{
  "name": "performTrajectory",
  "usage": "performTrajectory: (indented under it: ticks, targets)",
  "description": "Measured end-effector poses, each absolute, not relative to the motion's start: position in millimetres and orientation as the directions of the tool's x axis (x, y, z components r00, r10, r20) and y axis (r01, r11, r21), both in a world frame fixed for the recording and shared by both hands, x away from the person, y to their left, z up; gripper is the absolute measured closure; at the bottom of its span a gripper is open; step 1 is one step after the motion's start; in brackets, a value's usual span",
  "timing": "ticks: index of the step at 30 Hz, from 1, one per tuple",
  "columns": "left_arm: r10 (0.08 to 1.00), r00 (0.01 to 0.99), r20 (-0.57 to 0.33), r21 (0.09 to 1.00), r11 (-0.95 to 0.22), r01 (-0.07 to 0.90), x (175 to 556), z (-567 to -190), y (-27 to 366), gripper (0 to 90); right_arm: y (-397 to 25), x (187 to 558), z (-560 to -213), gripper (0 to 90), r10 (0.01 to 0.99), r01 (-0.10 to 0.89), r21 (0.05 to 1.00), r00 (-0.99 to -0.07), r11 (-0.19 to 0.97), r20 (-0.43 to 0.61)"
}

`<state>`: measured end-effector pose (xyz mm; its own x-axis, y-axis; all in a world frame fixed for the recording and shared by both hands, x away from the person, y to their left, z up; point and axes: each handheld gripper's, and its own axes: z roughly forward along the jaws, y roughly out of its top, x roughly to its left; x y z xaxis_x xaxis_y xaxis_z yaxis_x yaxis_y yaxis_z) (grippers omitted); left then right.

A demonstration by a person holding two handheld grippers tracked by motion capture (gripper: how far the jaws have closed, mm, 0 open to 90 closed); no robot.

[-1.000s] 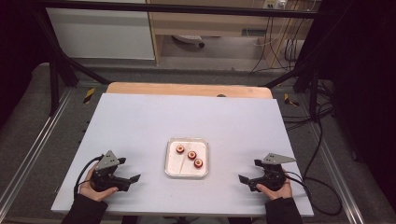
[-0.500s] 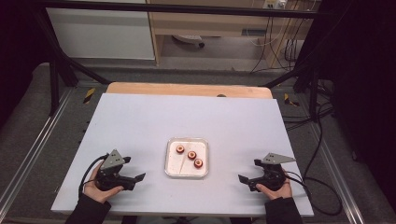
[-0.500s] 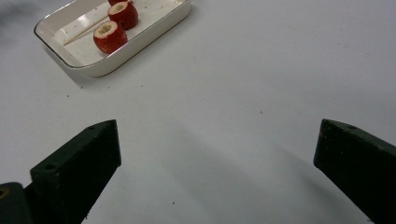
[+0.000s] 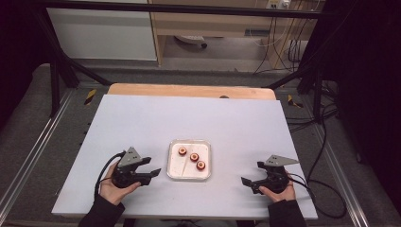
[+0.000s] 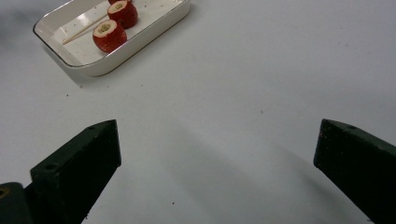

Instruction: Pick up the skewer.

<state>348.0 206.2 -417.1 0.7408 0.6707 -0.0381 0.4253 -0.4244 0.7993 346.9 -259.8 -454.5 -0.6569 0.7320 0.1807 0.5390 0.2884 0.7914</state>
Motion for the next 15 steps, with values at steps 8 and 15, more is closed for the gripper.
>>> performTrajectory:
  ticks: [8, 15]
  targets:
    - [0.648, 0.761, -0.04, 0.79, -0.446, 0.421, 353, -415, 175, 60.6, -260, 347, -454, 1.2, 0.732, 0.541, 0.79, -0.657, 0.289, 0.182]
    - [0.632, 0.773, -0.057, 0.774, -0.461, 0.434, 359, -419, 152, 75.1, -260, 347, -454, 1.2, 0.732, 0.541, 0.79, -0.657, 0.288, 0.182]
